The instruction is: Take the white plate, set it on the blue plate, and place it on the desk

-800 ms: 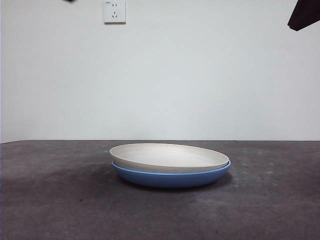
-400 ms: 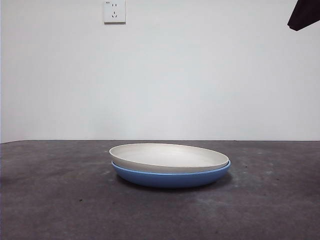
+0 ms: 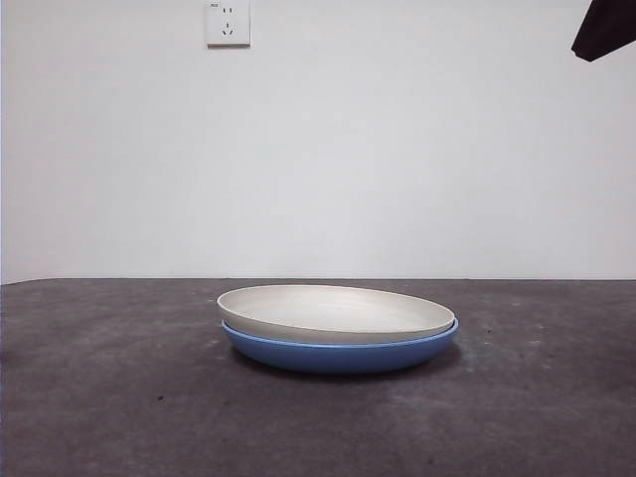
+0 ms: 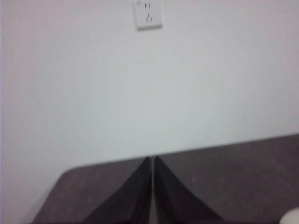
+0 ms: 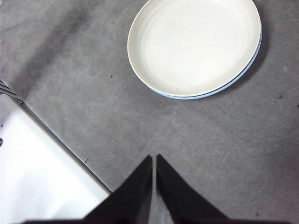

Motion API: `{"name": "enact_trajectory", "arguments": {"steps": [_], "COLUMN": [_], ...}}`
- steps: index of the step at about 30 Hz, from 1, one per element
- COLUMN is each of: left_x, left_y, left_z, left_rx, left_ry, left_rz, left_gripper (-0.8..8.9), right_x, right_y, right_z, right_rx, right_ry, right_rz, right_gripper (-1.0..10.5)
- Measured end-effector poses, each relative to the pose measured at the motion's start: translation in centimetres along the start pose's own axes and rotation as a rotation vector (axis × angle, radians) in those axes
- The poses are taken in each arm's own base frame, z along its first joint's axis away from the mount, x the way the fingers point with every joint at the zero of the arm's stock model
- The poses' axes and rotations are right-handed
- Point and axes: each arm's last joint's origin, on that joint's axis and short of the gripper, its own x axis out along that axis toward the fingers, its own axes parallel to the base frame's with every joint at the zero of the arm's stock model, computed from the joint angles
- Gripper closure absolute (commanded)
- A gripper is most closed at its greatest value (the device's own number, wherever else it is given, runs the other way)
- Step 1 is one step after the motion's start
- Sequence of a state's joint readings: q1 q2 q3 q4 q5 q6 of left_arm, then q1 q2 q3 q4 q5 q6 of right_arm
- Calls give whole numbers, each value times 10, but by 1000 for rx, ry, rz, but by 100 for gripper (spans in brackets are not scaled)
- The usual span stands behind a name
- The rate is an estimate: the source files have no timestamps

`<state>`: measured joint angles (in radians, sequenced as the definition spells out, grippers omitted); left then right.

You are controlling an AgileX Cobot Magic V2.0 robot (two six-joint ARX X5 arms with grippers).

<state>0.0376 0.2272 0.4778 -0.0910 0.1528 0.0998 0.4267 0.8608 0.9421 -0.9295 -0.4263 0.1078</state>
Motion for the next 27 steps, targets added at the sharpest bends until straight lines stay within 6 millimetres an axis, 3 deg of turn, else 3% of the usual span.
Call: {"name": "enact_trajectory", "arguments": {"steps": [6,12,27], "left_x": [-2,-4,-8], "left_y": [-5,-9,-13], "left_z": [-50,-87,-129], "left_rx": [-22,-65,-96], "left_ry": [84,155,272], "left_rz": [-7,-11,5], "left_gripper": [805,805,805], "right_x": [0,0,0], "right_y": [0,0,0], "right_z": [0,0,0], "right_rx": [0,0,0], "right_ry": [0,0,0], "right_rz": [0,0,0], "right_gripper": [939,939,939]}}
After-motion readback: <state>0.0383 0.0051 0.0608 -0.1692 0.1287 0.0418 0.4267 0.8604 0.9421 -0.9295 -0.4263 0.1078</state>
